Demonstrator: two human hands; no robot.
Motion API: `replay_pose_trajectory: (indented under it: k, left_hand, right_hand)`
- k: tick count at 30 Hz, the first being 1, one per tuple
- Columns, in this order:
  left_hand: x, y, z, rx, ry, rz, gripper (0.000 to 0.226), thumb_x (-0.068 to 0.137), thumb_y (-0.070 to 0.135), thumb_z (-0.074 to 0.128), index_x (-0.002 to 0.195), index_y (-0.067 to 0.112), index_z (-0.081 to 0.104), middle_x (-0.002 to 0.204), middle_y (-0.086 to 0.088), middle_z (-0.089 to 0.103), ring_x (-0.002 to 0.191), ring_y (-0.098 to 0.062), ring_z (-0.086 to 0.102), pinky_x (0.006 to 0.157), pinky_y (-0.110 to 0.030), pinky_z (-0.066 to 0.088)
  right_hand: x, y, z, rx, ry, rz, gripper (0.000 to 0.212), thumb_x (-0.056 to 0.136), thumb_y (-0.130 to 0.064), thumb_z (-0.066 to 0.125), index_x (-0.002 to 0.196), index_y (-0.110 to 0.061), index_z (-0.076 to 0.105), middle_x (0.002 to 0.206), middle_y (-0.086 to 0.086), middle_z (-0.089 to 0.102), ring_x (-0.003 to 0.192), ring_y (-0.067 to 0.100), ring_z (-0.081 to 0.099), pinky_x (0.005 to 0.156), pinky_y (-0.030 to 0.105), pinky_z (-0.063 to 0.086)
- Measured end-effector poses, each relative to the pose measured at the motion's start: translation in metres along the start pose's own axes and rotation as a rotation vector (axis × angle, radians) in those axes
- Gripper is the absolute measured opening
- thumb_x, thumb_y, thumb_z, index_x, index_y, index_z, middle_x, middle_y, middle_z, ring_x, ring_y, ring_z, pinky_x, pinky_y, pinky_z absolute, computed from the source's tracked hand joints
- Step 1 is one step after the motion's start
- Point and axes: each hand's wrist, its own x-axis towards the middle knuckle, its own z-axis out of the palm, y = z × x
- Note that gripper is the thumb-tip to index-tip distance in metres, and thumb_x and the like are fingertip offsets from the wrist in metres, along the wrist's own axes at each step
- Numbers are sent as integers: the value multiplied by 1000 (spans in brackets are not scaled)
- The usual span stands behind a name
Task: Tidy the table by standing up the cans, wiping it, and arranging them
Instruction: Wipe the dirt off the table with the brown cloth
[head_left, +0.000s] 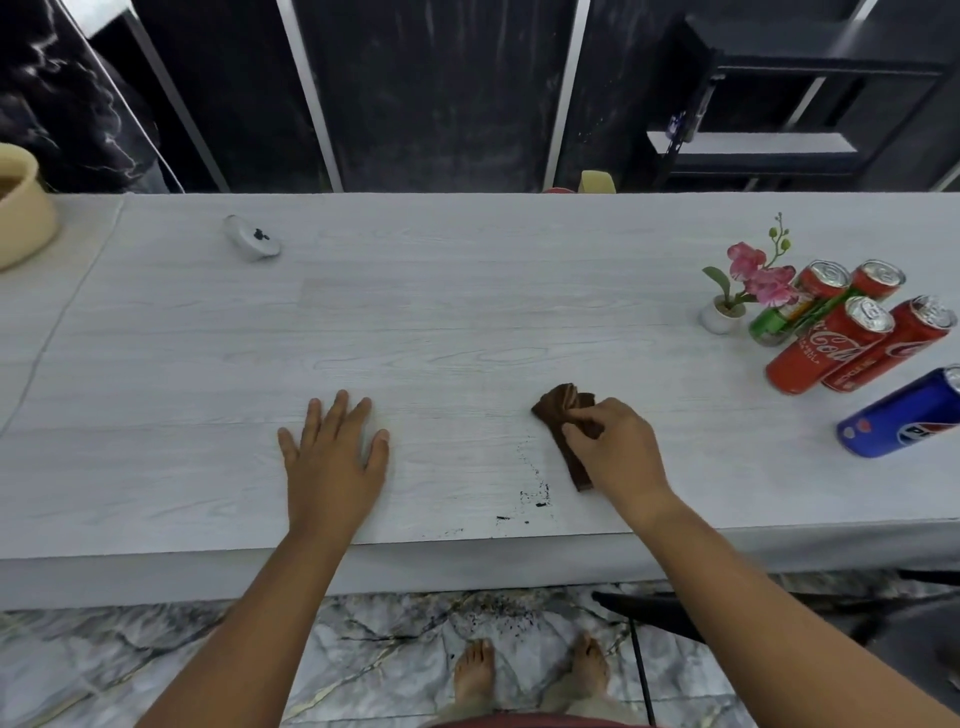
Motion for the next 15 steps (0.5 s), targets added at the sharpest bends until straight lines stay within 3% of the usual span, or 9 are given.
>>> replay_pose_trajectory:
  k: [3, 7, 10, 15]
  left_hand:
    - [-1, -18, -7, -92, -11, 54, 51, 109, 47, 55, 154, 24, 59, 171, 0, 43, 165, -24, 25, 134, -58, 7]
    - [-12, -44, -13, -43, 14, 189, 56, 110, 48, 46, 156, 18, 57, 170, -2, 45, 161, -22, 35, 134, -53, 20]
    - [-15, -44, -9, -21, 28, 191, 57, 108, 45, 45, 158, 18, 55, 170, -2, 44, 162, -21, 33, 135, -51, 17]
    - [-15, -45, -7, -22, 48, 197, 56, 109, 45, 45, 158, 20, 55, 170, -1, 45, 163, -20, 32, 135, -49, 16]
  right_hand:
    - [16, -2, -10, 210, -43, 102, 17, 89, -24, 85, 106, -23, 85, 96, -13, 76, 91, 4, 72, 73, 7, 48]
    - [51, -5, -20, 74, 65, 21, 22, 93, -23, 80, 114, -19, 83, 102, -7, 72, 98, 14, 69, 86, 24, 50]
    - [66, -13, -8, -63, -69, -59, 26, 97, -19, 75, 123, -18, 80, 116, 0, 71, 109, 19, 65, 92, 25, 45]
    - [44, -29, 8, -159, -307, -358, 26, 97, -14, 76, 121, -18, 82, 115, 0, 74, 111, 21, 66, 99, 33, 50]
